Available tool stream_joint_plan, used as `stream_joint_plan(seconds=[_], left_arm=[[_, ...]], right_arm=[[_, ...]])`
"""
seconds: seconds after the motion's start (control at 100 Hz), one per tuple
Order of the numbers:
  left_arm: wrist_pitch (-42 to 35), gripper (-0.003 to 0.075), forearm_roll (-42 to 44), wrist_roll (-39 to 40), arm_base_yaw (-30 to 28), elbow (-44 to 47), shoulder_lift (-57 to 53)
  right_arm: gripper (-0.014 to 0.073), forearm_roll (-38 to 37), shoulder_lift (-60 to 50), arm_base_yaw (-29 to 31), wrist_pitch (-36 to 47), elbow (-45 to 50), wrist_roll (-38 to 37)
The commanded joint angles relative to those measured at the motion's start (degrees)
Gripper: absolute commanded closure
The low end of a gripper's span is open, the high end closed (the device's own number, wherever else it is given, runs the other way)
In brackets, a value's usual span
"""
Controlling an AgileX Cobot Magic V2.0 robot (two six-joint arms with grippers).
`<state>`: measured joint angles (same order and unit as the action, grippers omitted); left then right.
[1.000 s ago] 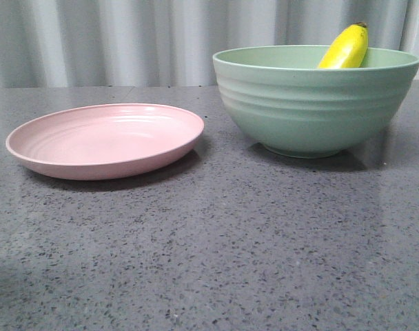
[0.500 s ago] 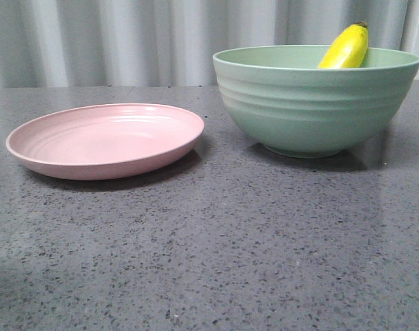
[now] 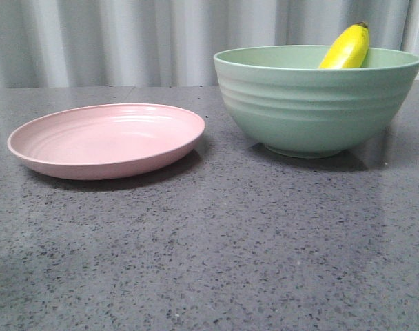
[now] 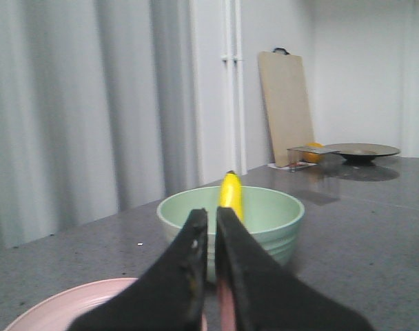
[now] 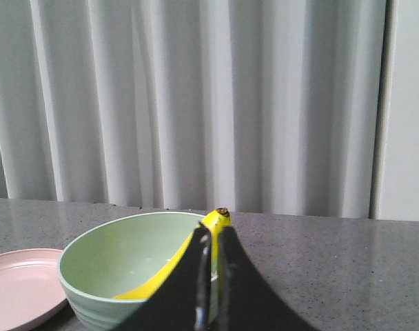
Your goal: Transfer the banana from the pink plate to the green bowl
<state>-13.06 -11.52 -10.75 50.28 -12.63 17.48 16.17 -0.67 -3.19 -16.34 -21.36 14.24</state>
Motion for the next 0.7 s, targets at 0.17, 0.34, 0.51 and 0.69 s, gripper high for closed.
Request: stream_joint_plan(seconds=[0.17,0.34,0.51,0.69], left_arm=[[-7.0,0.0739,4.3,0.5,-13.5,5.0,-4.1],[-7.0,0.0739,4.1,0.5,-25.3,10.5,-9.5],[-3.3,0.0739,2.2,0.5,-36.7,14.1,-14.4],[9.8,0.0739,2.2,0.5,-45.2,14.2,-17.9]], right_arm=[[0.0669,-0.2,0.5,0.0,4.7,-1.3,0.7],[0.067,-0.2,0.5,0.0,4.7,-1.3,0.7],[0.0669,-0.2,0.5,0.0,4.7,-1.3,0.7],[0.067,-0.2,0.5,0.0,4.7,-1.3,0.7]])
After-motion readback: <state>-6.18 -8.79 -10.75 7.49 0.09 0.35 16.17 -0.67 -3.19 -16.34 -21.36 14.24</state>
